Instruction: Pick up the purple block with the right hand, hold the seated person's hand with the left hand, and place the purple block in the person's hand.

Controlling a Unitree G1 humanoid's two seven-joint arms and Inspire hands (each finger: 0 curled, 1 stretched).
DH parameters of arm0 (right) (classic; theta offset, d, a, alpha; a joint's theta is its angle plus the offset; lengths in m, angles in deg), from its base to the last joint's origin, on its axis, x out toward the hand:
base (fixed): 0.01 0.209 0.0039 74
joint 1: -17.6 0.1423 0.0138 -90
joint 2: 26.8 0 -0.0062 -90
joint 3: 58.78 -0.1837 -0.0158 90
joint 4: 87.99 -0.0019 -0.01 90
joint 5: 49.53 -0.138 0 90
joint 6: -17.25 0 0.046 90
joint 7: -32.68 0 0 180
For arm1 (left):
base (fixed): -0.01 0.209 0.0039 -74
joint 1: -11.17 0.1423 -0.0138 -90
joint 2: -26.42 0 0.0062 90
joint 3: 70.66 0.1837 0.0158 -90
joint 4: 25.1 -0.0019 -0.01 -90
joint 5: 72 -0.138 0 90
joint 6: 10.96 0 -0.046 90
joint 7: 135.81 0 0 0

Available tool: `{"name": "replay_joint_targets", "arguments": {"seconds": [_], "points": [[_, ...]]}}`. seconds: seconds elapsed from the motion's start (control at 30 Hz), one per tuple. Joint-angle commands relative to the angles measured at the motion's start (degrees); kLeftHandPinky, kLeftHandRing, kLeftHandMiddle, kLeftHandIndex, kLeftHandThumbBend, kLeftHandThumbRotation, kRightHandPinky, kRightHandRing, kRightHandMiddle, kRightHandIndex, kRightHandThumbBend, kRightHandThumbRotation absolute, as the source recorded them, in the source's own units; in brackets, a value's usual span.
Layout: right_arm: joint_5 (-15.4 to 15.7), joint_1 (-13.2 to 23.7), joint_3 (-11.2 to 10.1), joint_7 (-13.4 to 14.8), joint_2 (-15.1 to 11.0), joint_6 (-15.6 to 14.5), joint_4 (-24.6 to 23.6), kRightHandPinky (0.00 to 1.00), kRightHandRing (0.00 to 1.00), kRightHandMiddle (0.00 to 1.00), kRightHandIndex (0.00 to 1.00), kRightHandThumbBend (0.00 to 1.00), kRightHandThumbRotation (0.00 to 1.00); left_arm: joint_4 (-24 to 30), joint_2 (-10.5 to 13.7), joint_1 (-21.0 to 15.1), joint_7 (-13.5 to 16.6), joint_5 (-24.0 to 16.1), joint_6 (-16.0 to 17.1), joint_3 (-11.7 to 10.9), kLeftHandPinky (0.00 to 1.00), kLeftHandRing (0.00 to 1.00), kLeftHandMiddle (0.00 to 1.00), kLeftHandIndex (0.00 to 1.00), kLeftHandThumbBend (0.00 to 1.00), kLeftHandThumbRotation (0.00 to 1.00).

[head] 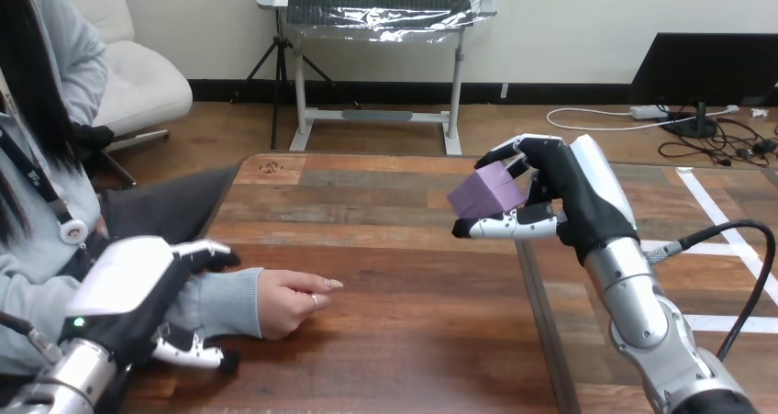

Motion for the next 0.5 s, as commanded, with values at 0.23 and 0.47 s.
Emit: {"name": "replay_joint_targets", "arguments": {"seconds": [0.23, 0.47], "points": [[-1.8, -1.1, -2.1, -1.5, -0.1, -1.4, -9.3, 0.05, 0.09, 0.14, 0.17, 0.35, 0.0, -7.7, 0.8, -7.4, 5.0, -1.0, 1.7, 3.8, 0.68, 0.69, 0.68, 0.68, 1.0, 0.23], [-2.3, -2.1, -2.2, -2.2, -0.1, -2.4, -11.5, 0.05, 0.09, 0.14, 0.17, 0.35, 0.0, -11.5, 0.3, -9.0, 7.9, -1.1, 3.5, 5.3, 0.58, 0.6, 0.61, 0.62, 1.0, 0.22]]}}
